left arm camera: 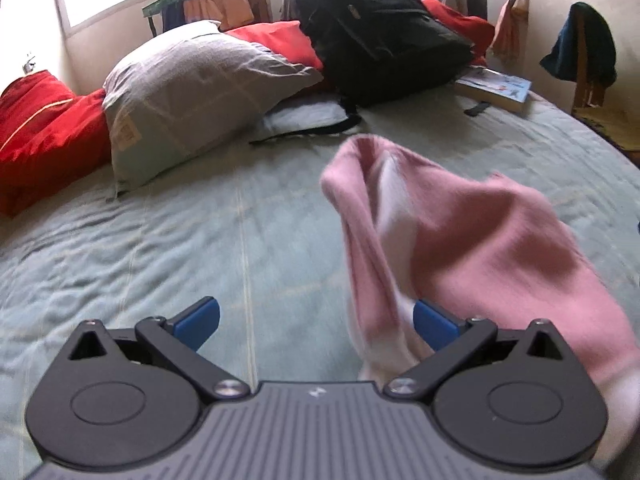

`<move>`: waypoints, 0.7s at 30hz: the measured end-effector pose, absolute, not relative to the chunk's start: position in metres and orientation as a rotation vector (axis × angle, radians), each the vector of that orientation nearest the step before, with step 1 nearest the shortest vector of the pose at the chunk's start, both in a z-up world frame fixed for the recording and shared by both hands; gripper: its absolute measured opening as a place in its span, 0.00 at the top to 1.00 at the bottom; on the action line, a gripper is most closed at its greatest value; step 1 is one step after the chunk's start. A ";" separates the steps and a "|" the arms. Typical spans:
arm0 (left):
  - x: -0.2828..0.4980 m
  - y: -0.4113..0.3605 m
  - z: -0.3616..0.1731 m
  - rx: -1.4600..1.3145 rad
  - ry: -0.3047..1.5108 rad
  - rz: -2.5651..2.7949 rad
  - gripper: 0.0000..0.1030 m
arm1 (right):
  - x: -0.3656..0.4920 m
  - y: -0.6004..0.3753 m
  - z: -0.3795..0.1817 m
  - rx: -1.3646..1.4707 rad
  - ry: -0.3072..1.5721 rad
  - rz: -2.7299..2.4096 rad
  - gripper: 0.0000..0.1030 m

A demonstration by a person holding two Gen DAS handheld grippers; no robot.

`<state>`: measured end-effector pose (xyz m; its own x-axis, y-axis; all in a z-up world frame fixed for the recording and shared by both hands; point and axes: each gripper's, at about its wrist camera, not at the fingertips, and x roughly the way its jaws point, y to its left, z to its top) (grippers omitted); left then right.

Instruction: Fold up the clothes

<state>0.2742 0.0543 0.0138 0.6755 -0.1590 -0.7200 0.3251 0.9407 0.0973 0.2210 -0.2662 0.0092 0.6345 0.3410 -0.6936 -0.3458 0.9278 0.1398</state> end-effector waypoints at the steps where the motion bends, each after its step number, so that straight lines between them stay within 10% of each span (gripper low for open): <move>1: 0.265 0.056 0.013 0.217 0.786 -0.275 0.01 | 0.214 -0.263 0.008 -0.011 0.799 0.394 0.00; 21: 0.219 0.051 -0.052 0.124 0.863 -0.290 0.01 | 0.147 -0.233 -0.002 0.102 0.805 0.379 0.00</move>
<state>0.2190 0.0507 -0.0518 0.6142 -0.2007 -0.7632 0.3004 0.9538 -0.0091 0.1466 -0.2327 -0.0017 0.6298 0.3687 -0.6837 -0.2921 0.9280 0.2313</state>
